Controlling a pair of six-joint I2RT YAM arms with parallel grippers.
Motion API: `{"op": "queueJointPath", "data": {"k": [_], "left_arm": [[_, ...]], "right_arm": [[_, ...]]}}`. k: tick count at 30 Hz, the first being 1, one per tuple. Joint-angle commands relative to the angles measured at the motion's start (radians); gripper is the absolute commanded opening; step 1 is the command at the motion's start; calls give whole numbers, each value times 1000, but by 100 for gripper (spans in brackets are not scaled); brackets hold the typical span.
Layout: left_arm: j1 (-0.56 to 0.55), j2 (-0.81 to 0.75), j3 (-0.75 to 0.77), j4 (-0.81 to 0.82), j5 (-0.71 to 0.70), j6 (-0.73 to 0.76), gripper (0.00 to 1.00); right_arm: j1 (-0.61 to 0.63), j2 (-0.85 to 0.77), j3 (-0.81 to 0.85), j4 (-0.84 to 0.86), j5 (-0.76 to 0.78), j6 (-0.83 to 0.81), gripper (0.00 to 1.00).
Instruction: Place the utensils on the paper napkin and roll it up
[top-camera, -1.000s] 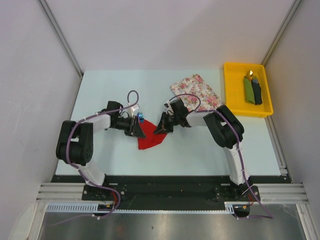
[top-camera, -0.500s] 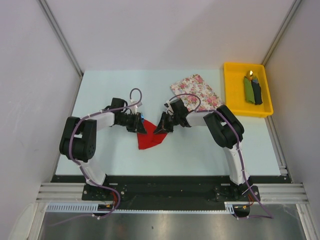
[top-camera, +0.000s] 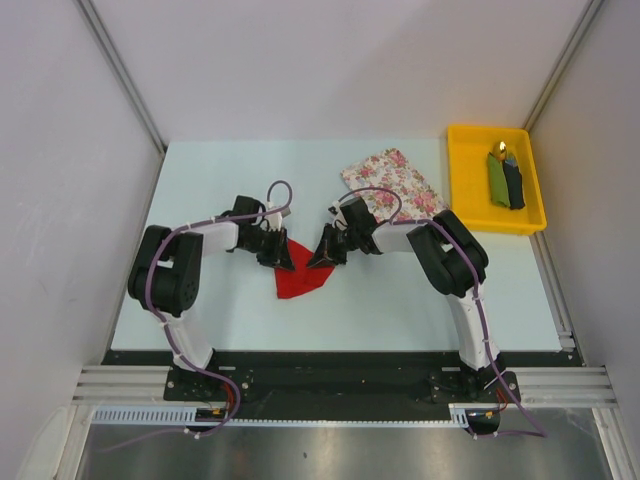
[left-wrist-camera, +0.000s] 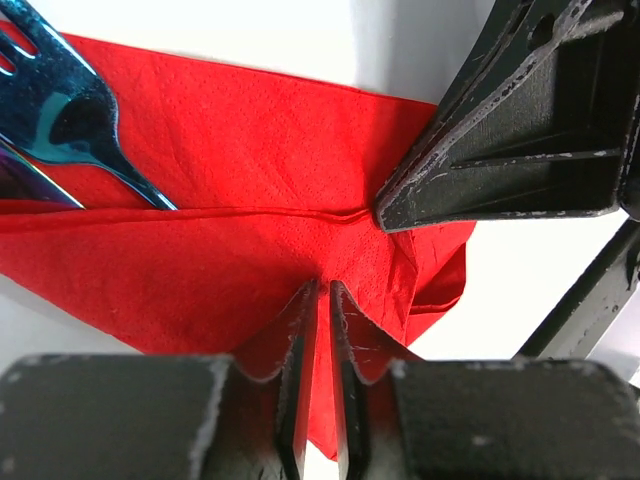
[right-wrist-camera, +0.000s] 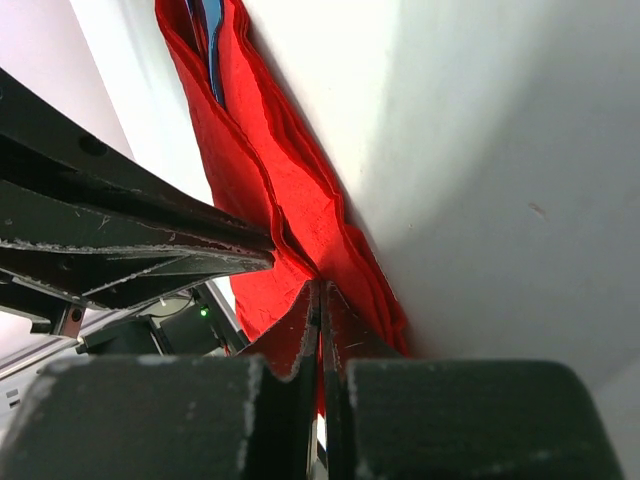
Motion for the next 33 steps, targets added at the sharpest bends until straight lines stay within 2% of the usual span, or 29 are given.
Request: {"op": "queueJointPath", "data": {"k": [1,5,8,9,11,14,21,26,29,33], "left_arm": [[-17,37,6,-23,-185,34,19],[-23,50,-3,-32,-190,31,19],[-23,60,-10,-29,-161,30,14],[-23,61,-7,-29,-153,28,11],[-23,61,-6,-29,-144,30,10],[-23,61,-3,-30,-134,33,6],[-23,63,-2,-32,-134,34,2],[-23,58,-2,-32,-134,28,2],[-23,52,-2,-32,-131,27,2],[-22,31,-2,-32,-134,22,2]], "right_arm": [[-7,3,21,-22,63,-24,0],[-5,5,22,-16,60,-24,0],[-5,-7,31,-11,31,-32,14],[-5,-29,33,-11,32,-36,24],[-7,-52,37,-19,31,-61,35],[-8,-93,60,-43,11,-84,37],[13,-86,79,26,-80,-7,36],[50,-57,77,23,-81,5,27],[67,-21,77,8,-69,-3,17],[70,25,80,-61,-32,-38,12]]}}
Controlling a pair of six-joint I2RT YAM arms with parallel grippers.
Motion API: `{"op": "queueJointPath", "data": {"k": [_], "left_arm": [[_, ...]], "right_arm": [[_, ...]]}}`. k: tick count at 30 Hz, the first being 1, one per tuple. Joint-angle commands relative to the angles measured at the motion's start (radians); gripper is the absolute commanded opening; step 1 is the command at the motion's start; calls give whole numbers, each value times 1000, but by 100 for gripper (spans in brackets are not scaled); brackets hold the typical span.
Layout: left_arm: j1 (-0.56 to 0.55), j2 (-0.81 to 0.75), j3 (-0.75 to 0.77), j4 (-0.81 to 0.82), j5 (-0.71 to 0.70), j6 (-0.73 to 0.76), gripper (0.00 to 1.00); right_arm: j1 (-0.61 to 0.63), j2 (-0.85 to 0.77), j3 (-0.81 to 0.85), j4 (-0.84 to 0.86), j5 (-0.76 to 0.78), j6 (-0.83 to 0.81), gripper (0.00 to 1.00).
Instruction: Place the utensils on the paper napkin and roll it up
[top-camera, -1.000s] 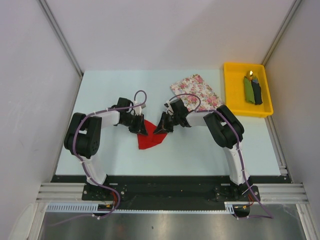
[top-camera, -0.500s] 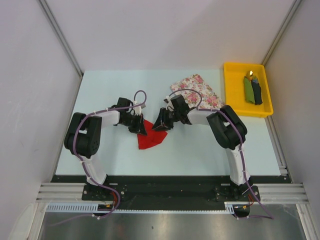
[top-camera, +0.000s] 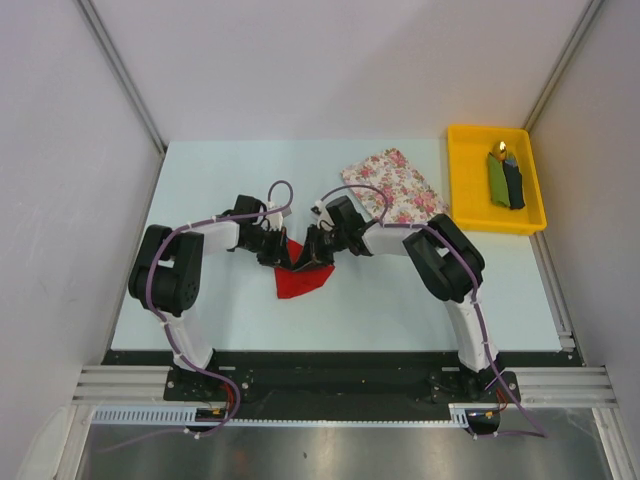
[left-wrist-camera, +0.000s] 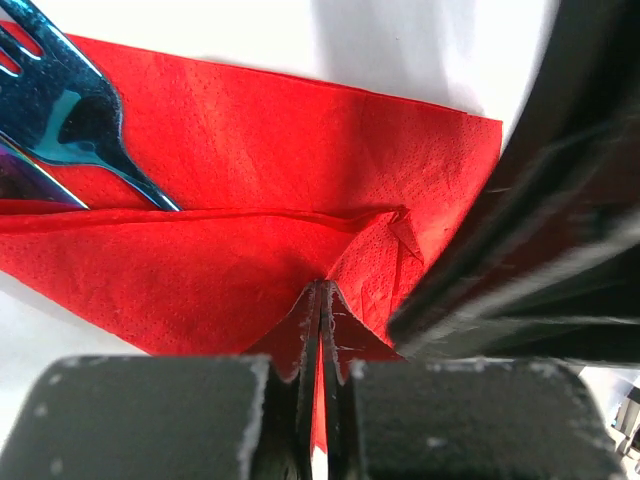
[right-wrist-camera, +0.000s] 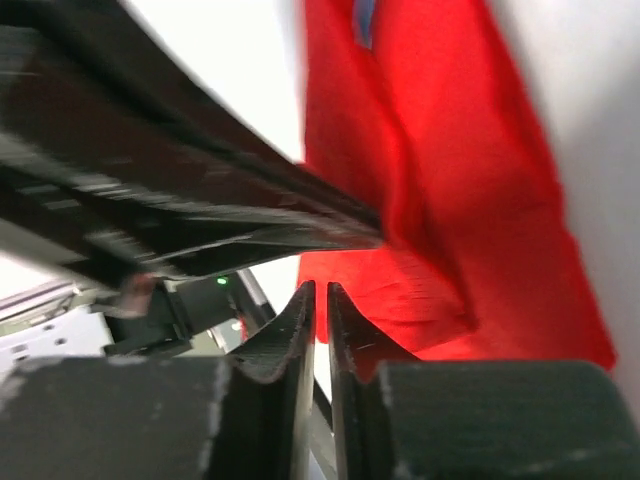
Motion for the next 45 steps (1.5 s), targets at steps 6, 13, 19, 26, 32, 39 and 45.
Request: {"op": "queueJointPath", "data": {"k": [6,13,19,26,32,39,45], "left_arm": [[1,-11,15,-17,-110,17,3],[1,-78,81,-34,-126,8,14],[1,-75,101,-50,-133,-1,15],[-2,-32,87,-36,-129,-6,12],[-3,24,70,-39,-193,15,11],[-3,27,60,-33,-215,28,13],[-9,-99,50,-37,-91,57,17]], "right_arm": [[-7,94,44,-167,117,-88,4],[-13,100,35,-181,138,-77,0],[-16,94,35,-181,143,-74,0],[-22,95,33,-177,140,-73,0],[-26,95,33,-172,138,-70,0],[-28,97,35,-175,137,-76,0],[-30,101,32,-167,141,-76,0]]}}
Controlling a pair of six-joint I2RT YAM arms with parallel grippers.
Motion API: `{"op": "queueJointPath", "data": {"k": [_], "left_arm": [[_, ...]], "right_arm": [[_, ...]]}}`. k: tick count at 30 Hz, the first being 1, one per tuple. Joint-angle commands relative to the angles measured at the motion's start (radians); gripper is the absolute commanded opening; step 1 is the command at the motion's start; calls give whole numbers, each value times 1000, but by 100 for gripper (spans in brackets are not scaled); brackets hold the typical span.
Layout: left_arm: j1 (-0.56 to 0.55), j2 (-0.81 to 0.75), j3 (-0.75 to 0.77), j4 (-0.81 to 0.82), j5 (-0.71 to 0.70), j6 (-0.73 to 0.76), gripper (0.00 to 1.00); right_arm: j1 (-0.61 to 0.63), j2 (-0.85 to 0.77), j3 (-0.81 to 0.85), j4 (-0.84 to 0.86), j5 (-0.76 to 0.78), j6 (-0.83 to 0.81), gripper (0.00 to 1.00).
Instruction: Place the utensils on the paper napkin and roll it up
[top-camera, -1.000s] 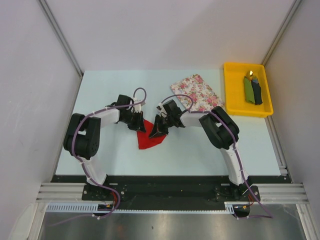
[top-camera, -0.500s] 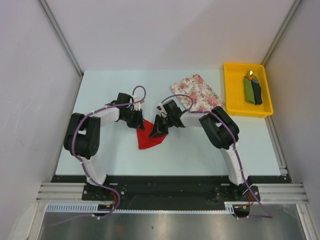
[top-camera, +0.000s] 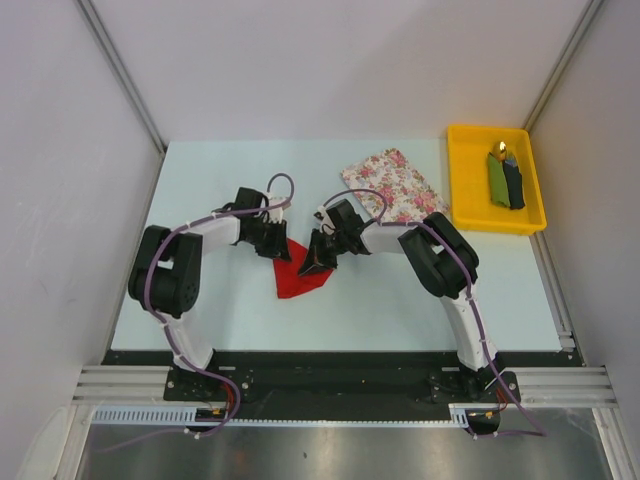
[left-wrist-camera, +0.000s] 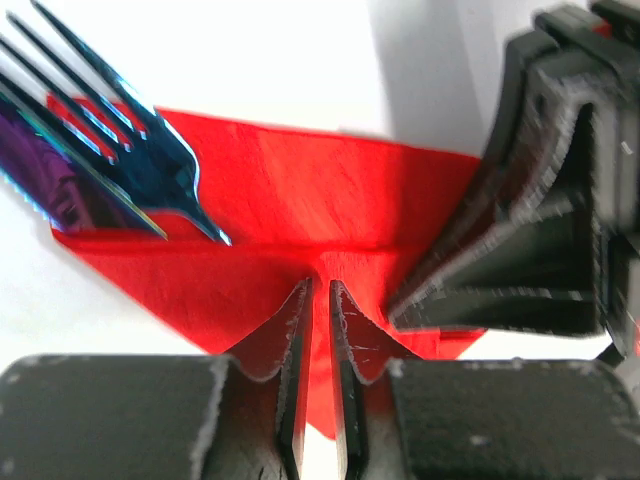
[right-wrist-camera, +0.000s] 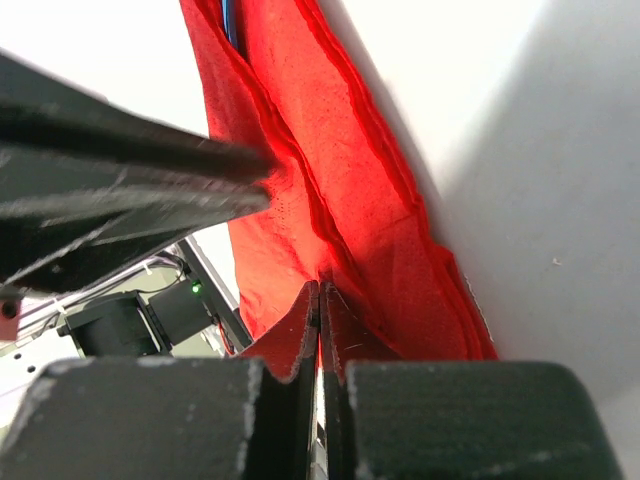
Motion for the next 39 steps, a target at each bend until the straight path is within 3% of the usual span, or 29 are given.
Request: {"op": "queueJointPath", "data": {"k": [1,7,25,31,39], "left_arm": [[-5,-114,-24,-25,67,61,17],[-18,-153,-63,-93,150,124,15],[-20,-2,-144,-39,141,100,9],[-20,-128,-178,-7,258,132,17],[-37,-193,-205,-35,262,241,15]], "right_arm": [[-23,33,-6,-61,115,-36,0],[-24,37,-3,-58,113,-33,0],[-35,-2,-8,-47,122,-64,3],[-35,12,-3,-53,124,-70,3],[-37,10,-5,-42,119,-69,3]]}}
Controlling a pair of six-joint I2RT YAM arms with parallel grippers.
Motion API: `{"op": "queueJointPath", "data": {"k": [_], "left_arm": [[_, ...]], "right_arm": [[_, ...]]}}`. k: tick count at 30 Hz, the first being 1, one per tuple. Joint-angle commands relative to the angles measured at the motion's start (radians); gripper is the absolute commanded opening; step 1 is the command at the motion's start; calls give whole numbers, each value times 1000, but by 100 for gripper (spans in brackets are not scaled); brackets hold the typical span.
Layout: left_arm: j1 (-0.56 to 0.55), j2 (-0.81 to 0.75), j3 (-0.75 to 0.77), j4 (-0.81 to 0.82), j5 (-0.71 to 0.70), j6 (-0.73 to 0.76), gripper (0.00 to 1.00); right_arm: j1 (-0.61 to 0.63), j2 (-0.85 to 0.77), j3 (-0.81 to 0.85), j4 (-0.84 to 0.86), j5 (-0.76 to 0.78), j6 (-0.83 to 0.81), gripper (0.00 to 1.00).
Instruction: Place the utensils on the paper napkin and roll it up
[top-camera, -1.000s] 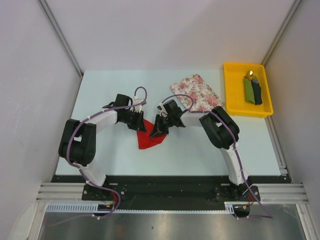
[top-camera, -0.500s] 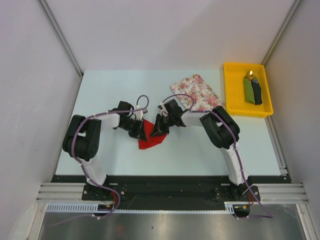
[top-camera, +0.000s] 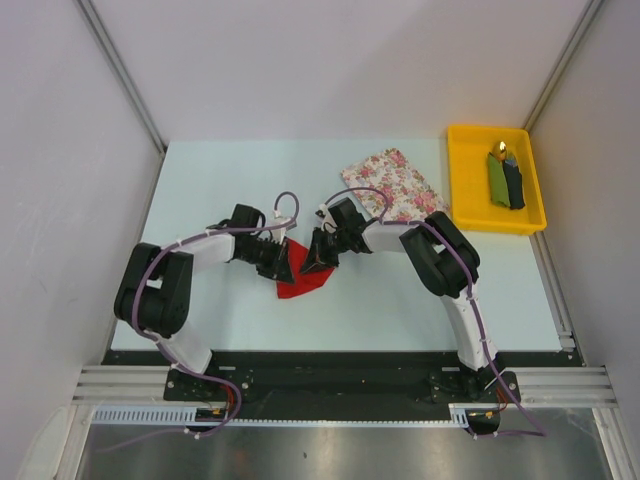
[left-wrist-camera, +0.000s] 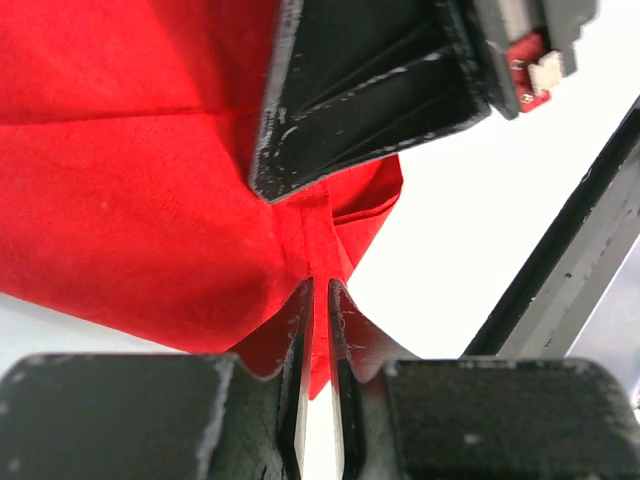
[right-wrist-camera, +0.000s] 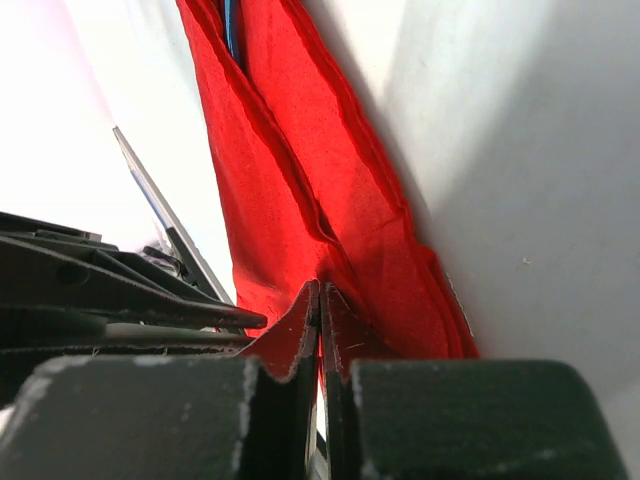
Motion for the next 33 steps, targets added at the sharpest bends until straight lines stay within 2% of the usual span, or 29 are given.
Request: {"op": "queueJointPath", "data": {"k": [1,8,16,23,25,29,33], "left_arm": [[-16,-34,-16,8,47,78,15],[-33,35,4,15,34,49,11],[47,163,3,41,125,-86,5],[102,91,-60,149,257,-193,8],[119,62,-117,205,268,-271,8],[124,40,-172,286,233,-351,8],[131,78,-189,294,178,-373,7]], "right_arm": [[-20,11,-2,-45,120,-48,3],[-22,8,-3,-47,118,-46,3],[-29,2,-3,-47,125,-51,4],[-29,2,-6,-45,131,-46,5],[-29,0,-6,-45,131,-46,5],[-28,3,-8,-38,131,-39,5],[-28,5,-8,-38,134,-36,5]]}}
